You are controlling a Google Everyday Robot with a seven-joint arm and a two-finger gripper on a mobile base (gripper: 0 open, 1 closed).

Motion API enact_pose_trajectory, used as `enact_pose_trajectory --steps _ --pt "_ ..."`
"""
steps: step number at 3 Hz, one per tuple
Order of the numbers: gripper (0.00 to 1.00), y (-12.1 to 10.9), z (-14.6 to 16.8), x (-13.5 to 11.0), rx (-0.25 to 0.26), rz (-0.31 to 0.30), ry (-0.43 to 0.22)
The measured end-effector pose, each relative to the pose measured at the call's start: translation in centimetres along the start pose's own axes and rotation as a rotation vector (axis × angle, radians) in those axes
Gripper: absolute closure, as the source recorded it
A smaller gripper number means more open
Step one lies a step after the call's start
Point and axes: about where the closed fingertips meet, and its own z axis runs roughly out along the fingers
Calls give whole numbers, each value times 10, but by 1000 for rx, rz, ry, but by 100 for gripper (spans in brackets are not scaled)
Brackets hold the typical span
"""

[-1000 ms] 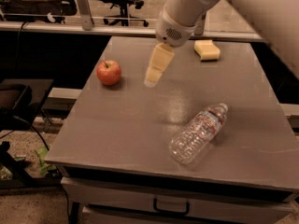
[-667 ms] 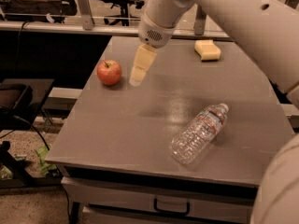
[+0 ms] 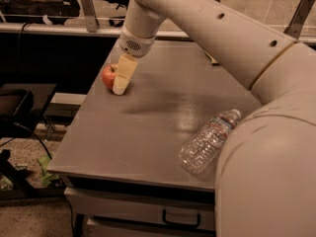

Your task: Pick apple

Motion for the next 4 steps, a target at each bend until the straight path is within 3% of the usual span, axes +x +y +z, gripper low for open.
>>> enact_pose_trajectory --steps 3,4 --pt "0 13 39 -31 -29 -14 27" --pt "16 16 43 -35 -36 -13 32"
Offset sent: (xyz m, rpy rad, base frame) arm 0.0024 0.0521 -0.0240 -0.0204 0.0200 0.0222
